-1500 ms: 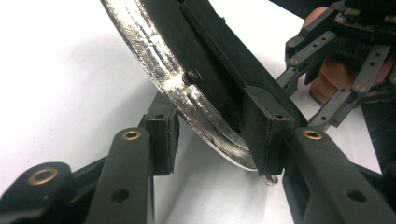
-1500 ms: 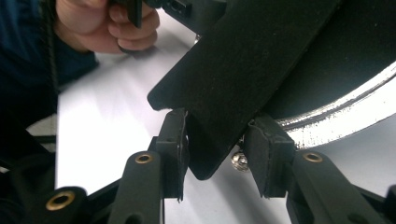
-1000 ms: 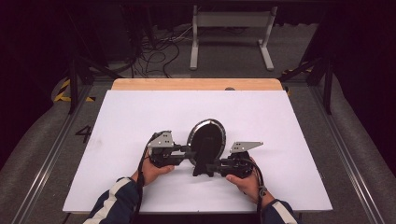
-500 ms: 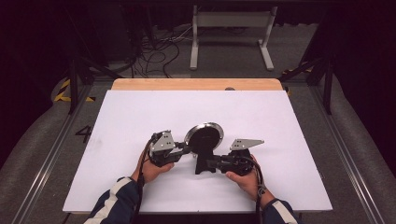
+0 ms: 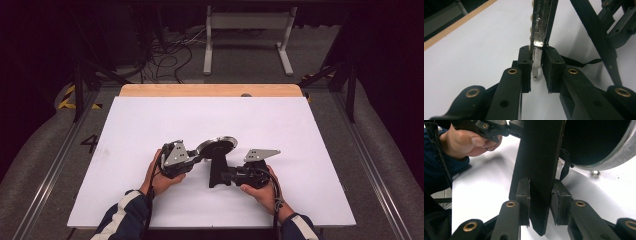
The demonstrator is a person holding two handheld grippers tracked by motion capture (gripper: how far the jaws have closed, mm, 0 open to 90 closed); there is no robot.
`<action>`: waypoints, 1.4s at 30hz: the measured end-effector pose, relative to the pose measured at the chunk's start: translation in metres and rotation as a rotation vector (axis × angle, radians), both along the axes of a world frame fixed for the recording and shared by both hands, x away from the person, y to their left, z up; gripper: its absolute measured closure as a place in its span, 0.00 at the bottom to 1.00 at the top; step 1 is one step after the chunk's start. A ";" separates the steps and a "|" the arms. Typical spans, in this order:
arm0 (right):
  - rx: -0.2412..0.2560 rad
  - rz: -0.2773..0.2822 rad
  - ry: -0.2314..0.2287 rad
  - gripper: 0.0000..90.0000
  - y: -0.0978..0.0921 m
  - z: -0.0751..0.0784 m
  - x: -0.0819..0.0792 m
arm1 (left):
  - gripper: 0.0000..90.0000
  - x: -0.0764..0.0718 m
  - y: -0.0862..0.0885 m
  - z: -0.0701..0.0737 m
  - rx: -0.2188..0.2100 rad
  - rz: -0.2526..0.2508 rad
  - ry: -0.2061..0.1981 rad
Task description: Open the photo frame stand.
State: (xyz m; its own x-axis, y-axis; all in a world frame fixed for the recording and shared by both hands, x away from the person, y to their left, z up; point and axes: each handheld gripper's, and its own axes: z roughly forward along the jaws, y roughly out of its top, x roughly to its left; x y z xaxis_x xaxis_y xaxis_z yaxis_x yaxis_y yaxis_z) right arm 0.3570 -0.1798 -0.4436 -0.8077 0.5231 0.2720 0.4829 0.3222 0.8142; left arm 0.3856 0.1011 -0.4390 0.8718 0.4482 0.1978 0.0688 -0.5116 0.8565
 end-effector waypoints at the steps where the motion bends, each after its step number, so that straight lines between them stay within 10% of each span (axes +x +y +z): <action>1: -0.007 0.000 -0.003 0.80 0.001 0.000 -0.001 | 0.86 0.000 0.000 -0.001 0.013 0.011 -0.013; 42: -0.138 -0.037 -0.093 0.85 0.003 -0.002 -0.012 | 0.84 -0.005 0.004 0.003 0.025 0.030 -0.018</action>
State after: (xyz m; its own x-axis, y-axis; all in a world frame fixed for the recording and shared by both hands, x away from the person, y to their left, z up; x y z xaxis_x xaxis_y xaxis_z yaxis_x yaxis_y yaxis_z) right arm 0.3451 -0.1773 -0.4456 -0.8055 0.5802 0.1206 0.4213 0.4175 0.8051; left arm 0.3802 0.1052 -0.4362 0.8541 0.4690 0.2248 0.0691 -0.5307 0.8447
